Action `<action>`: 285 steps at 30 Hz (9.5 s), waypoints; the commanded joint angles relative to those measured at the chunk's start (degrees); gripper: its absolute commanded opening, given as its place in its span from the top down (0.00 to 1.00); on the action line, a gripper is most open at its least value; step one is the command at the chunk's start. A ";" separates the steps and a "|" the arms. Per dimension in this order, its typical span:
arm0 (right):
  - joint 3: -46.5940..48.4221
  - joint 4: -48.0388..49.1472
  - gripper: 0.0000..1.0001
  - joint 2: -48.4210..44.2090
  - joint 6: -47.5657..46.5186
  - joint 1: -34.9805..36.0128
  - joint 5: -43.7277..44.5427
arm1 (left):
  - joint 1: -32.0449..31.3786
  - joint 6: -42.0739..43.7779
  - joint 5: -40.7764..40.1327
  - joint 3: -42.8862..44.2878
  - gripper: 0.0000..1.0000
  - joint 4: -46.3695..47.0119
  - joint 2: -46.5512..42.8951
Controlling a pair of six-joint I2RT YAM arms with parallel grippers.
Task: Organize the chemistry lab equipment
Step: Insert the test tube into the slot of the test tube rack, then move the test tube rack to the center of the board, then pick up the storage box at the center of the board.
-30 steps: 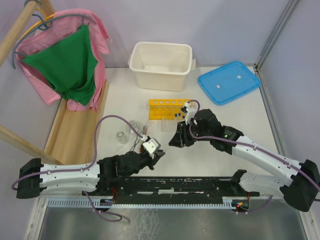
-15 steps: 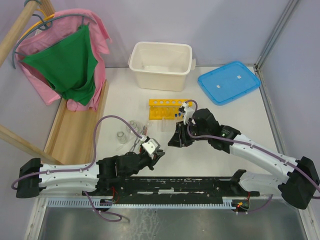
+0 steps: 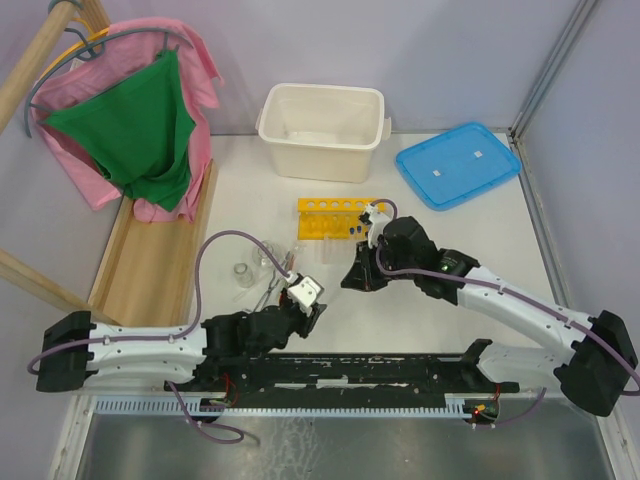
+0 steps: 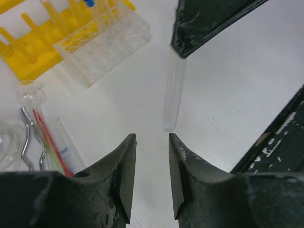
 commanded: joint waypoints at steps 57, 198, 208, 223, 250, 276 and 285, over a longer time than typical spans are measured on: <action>40.08 -16.00 0.93 40.07 -18.15 -2.90 34.86 | 41.85 -9.99 16.24 17.34 0.59 -6.39 16.25; 15.12 5.85 0.99 39.89 -4.88 -17.46 14.00 | 35.76 -12.55 19.78 26.06 0.80 9.87 49.76; 19.30 5.82 0.99 43.63 -5.77 -17.42 13.91 | 40.99 -10.49 18.92 29.22 0.79 11.31 52.40; 20.78 4.14 0.88 42.18 -7.19 -17.45 12.53 | 41.68 -7.90 19.59 32.80 0.75 11.35 52.56; 112.96 -50.83 0.26 63.90 -18.37 -25.02 30.77 | 41.68 -10.12 10.48 15.21 0.60 -7.27 5.59; 104.96 -27.57 0.23 73.42 -16.41 -33.92 8.72 | 41.67 -10.64 7.70 11.65 0.59 -8.44 1.46; 104.66 -27.07 0.24 77.31 -17.84 -31.40 9.21 | 41.67 -10.71 7.01 11.13 0.59 -8.74 1.88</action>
